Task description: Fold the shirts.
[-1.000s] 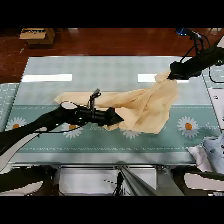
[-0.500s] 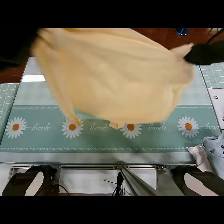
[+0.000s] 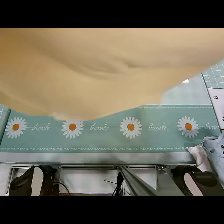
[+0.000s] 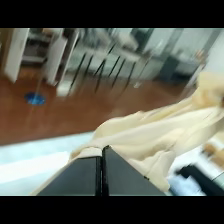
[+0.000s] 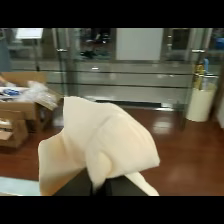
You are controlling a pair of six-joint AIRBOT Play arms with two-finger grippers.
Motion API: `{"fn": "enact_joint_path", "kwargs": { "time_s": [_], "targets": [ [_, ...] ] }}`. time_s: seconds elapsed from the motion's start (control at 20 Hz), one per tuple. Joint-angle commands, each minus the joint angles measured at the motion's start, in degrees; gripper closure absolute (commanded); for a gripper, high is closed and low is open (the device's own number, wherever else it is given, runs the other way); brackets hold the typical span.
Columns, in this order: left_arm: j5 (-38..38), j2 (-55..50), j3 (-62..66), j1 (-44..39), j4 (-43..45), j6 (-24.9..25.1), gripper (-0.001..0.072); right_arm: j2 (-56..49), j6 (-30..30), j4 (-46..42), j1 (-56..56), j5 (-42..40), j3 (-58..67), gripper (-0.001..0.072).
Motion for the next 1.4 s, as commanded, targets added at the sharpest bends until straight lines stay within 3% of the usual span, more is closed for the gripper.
{"fn": "enact_joint_path", "kwargs": {
  "time_s": [0.0, 0.1, 0.2, 0.25, 0.4, 0.7, 0.95, 1.15, 1.25, 1.3, 1.35],
  "targets": [
    [-13.29, 0.39, 11.72, 1.27, 18.16, -9.05, 0.0691, 1.57, 1.36, -10.38, -0.02, 13.22, 4.76, 0.067],
    [-18.29, 0.35, 13.4, 1.27, 25.73, -9.33, 0.0692, -1.25, -2.29, -14.19, -0.02, 24.46, 5.51, 0.067],
    [-23.65, -0.52, 10.84, 1.29, 27.67, -9.75, 0.0692, -6.34, -6.05, -14.95, 0.33, 37.86, 5.46, 0.067],
    [-24.44, -0.72, 7.69, 1.29, 27.67, -9.68, 0.0692, -9.05, -5.68, -15.58, 1.66, 38.4, 5.44, 0.067],
    [-22.56, -0.96, -5.95, 1.29, 28.74, -6.6, 0.0692, -19.87, -7.19, -15.91, 3.19, 36.7, 5.44, 0.067],
    [-3.61, -7.04, -37.27, 1.2, 28.2, -2.93, 0.0691, -46.27, -7.37, -10.4, 3.21, 24.7, 5.44, 0.067],
    [8.09, -21.2, -41.48, -3.8, 20.46, 5.9, 0.069, -55.19, -7.8, 2.73, 3.37, 14.21, 5.44, 0.0669],
    [22.25, -32.44, -41.46, -12.44, 18.49, 10.32, 0.069, -57.57, -7.37, 3.32, 3.37, 6.86, 5.44, 0.0669],
    [25.79, -36.87, -41.46, -14.71, 15.28, 12.63, 0.0689, -58.31, -7.3, 3.23, 3.3, 4.85, 5.44, 0.0665],
    [25.97, -38.36, -41.38, -14.88, 13.4, 13.51, 0.0688, -58.27, -7.3, 2.69, 3.3, 4.94, 5.46, 0.0613],
    [25.14, -39.3, -40.7, -14.4, 12.98, 14.67, 0.064, -57.99, -7.32, 2.05, 3.28, 6.36, 5.88, 0.0479]
  ]
}}
